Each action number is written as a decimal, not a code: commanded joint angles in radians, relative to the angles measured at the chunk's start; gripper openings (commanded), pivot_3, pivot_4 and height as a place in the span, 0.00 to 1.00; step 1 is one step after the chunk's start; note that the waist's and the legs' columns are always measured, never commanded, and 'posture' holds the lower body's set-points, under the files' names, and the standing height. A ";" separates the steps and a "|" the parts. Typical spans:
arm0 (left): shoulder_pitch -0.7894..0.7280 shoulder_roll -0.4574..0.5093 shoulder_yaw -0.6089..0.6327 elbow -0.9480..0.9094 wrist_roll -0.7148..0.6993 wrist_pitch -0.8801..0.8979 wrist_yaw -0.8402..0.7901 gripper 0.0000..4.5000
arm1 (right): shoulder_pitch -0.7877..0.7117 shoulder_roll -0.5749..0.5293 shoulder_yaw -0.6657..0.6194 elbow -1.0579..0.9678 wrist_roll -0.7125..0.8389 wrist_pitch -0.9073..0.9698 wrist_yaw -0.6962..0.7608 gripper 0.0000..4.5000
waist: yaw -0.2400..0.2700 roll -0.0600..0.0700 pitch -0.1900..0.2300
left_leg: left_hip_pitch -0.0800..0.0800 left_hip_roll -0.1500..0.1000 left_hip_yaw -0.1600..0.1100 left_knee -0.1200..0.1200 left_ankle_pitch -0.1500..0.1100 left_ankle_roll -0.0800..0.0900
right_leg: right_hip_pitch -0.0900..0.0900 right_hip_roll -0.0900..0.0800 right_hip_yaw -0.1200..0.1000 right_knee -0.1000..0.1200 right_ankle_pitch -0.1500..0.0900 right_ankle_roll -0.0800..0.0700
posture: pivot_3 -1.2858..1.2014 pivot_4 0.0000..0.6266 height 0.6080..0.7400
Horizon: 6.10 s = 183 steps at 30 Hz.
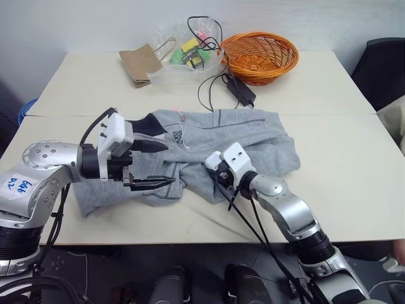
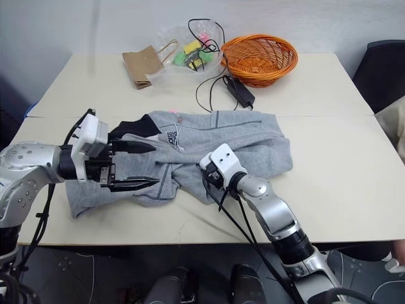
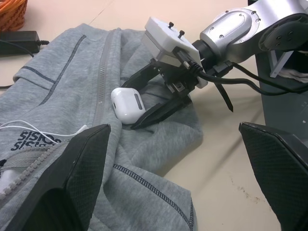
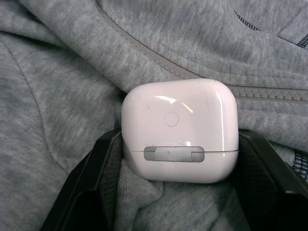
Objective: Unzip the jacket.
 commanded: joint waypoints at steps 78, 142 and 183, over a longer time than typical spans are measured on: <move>-0.123 -0.158 -0.132 0.009 0.086 -0.088 -0.042 1.00 | -0.101 0.090 -0.537 -0.251 0.538 0.457 -0.109 0.63 | 0.000 -0.001 0.001 | -0.002 -0.001 0.002 0.001 -0.001 0.003 | -0.002 0.000 0.004 0.000 0.001 0.002 | 0.52 0.24 1.00; 0.029 -0.092 -0.454 0.076 0.752 -0.551 -0.032 0.83 | -0.056 -0.737 -0.158 0.569 -0.344 -1.018 0.615 1.00 | 0.019 -0.002 0.002 | 0.003 0.002 0.011 0.003 -0.002 0.005 | 0.001 -0.001 0.011 -0.004 0.003 0.006 | 0.52 0.24 1.00; 0.445 0.263 -0.045 0.166 0.481 -0.769 -0.219 0.30 | 0.609 -0.860 -0.470 -0.319 0.150 -0.352 0.867 0.06 | 0.007 -0.002 0.002 | 0.006 0.007 0.010 0.003 -0.009 0.001 | 0.001 -0.002 0.010 -0.001 -0.001 -0.002 | 0.52 0.24 1.00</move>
